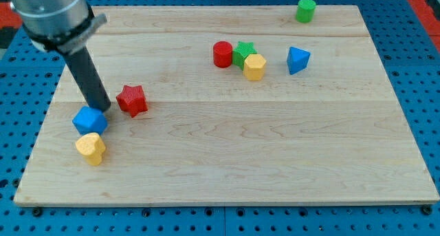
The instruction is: Push the red star right to the blue cube
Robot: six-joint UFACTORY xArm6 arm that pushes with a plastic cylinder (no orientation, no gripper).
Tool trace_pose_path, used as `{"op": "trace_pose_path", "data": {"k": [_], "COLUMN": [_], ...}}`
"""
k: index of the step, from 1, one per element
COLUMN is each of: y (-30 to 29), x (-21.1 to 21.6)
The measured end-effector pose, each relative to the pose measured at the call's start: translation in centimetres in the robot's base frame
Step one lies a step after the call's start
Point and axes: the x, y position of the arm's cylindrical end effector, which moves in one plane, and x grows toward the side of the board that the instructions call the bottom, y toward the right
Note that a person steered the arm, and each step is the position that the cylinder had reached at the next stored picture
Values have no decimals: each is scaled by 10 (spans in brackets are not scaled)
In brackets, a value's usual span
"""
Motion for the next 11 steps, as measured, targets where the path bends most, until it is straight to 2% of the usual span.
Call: {"op": "trace_pose_path", "data": {"k": [1,2,3,4,5,6,7,8,9,10,11], "y": [-8,-7,68,28,14,86,80,53,109,200,320], "x": [-30,-100,-80,-28,-9,-38,6,12,0,-4,-16]}}
